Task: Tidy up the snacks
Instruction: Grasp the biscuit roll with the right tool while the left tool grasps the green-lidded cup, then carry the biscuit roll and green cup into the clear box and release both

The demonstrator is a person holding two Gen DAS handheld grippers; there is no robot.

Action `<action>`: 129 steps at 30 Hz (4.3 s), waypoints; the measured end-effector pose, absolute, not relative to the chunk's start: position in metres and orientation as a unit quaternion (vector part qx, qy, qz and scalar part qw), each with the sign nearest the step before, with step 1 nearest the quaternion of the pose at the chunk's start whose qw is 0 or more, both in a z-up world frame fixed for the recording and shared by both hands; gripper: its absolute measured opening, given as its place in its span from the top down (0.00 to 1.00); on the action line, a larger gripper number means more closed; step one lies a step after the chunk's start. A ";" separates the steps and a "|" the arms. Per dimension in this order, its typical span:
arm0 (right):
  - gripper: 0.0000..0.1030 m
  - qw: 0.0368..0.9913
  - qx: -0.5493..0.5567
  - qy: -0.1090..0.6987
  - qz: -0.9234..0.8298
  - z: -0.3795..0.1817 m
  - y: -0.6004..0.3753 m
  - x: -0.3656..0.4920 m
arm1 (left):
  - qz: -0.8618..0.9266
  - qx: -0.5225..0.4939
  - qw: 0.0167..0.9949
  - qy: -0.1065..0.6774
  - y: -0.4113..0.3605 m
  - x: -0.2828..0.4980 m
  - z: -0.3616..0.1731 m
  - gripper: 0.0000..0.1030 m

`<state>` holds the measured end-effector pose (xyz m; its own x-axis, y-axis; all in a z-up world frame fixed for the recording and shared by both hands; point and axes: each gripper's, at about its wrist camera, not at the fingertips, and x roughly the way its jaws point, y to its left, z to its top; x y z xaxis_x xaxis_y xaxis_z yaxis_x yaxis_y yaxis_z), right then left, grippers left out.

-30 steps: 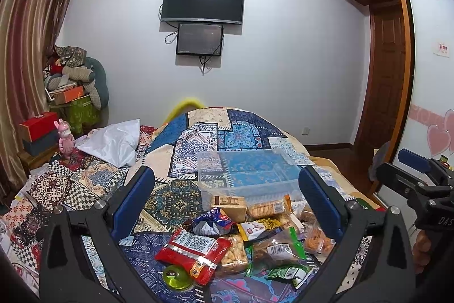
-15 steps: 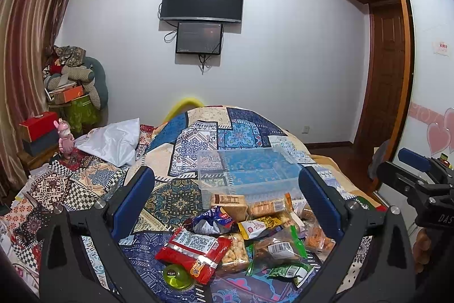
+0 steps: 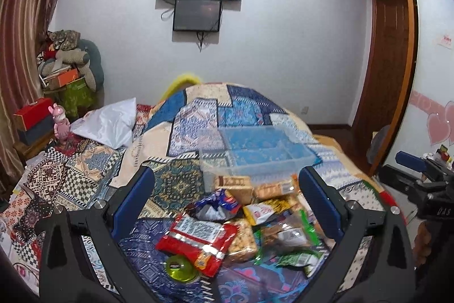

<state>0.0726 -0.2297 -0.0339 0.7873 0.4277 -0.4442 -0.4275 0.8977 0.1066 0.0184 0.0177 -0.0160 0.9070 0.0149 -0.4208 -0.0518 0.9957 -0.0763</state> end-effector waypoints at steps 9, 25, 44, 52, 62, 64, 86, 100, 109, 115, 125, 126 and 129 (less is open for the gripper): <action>0.00 0.929 0.041 0.302 0.208 -0.066 -0.259 0.106 | 0.037 -0.055 0.957 0.282 0.053 0.044 -0.051 0.01; 0.03 0.908 -0.029 0.394 0.135 -0.125 -0.278 0.141 | 0.020 -0.109 0.905 0.410 0.085 0.081 -0.130 0.10; 0.16 0.889 -0.060 0.430 0.148 -0.152 -0.264 0.181 | -0.012 -0.141 0.869 0.474 0.069 0.112 -0.169 0.02; 0.18 0.879 -0.044 0.448 0.161 -0.163 -0.264 0.190 | -0.026 -0.112 0.873 0.474 0.062 0.111 -0.170 0.00; 0.33 0.872 -0.058 0.453 0.176 -0.166 -0.251 0.198 | -0.020 -0.142 0.870 0.472 0.075 0.126 -0.177 0.00; 0.45 0.870 -0.059 0.454 0.182 -0.167 -0.249 0.198 | -0.022 -0.141 0.871 0.470 0.075 0.126 -0.177 0.00; 0.63 0.870 -0.046 0.455 0.184 -0.165 -0.263 0.174 | 0.025 -0.104 0.870 0.482 0.093 0.064 -0.160 0.05; 0.63 0.860 -0.055 0.473 0.184 -0.167 -0.270 0.169 | 0.004 -0.121 0.859 0.498 0.085 0.062 -0.187 0.55; 0.66 0.864 -0.064 0.465 0.182 -0.168 -0.265 0.170 | 0.017 -0.107 0.864 0.491 0.088 0.049 -0.167 0.55; 0.66 0.870 -0.049 0.454 0.187 -0.156 -0.271 0.163 | 0.018 -0.103 0.880 0.463 0.089 0.046 -0.136 0.55; 0.66 0.890 -0.037 0.408 0.200 -0.113 -0.269 0.156 | 0.002 -0.095 0.901 0.423 0.077 0.071 -0.096 0.56; 0.66 0.891 -0.036 0.404 0.203 -0.109 -0.268 0.157 | -0.001 -0.094 0.903 0.419 0.075 0.074 -0.093 0.56; 0.66 0.896 -0.038 0.389 0.209 -0.097 -0.260 0.160 | -0.010 -0.090 0.909 0.408 0.067 0.089 -0.082 0.56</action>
<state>0.1601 -0.2603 -0.0965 0.6093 0.3453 -0.7138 -0.4047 0.9096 0.0946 0.0893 0.0670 -0.0818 0.6672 -0.0912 -0.7393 -0.0550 0.9837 -0.1710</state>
